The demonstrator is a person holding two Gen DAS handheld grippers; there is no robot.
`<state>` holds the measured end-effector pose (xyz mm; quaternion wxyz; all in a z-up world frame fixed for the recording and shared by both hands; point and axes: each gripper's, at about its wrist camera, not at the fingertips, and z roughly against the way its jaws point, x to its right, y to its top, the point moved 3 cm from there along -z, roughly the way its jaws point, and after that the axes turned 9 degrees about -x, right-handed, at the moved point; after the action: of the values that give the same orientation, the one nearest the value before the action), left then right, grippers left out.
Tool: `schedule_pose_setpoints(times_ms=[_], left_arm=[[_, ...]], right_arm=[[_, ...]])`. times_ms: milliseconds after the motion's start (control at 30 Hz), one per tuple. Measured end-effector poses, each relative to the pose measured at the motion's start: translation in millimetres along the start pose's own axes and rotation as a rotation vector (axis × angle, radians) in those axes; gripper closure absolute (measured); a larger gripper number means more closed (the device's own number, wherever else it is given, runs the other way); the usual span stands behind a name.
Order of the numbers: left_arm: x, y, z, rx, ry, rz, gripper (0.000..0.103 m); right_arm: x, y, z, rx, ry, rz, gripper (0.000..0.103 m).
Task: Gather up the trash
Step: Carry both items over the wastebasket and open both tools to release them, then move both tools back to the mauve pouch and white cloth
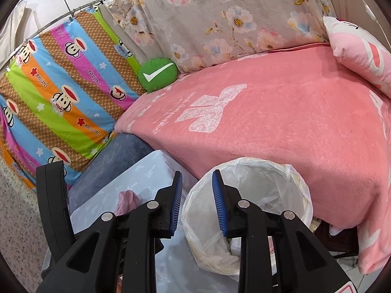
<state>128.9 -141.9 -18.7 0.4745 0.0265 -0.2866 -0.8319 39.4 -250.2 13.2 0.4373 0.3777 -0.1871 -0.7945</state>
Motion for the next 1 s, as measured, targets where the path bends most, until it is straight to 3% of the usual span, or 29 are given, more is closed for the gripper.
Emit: schedule_pose_setpoints(times_ms=[567,667,1000], left_arm=[[-39,-16,23,0.037,0.067,0.089,0.04],[-48,-19,26,0.043,0.076,0.105,0.039],[-78,-33,32,0.044,0.096,0.16,0.038]], right_arm=[[-28,-20,-8,-0.039,0.017,0.05,0.069],[-35,-23,-10,-0.043,0.019,0.057,0.064],[-58,-41,-23,-0.089,0.032,0.1,0.064]])
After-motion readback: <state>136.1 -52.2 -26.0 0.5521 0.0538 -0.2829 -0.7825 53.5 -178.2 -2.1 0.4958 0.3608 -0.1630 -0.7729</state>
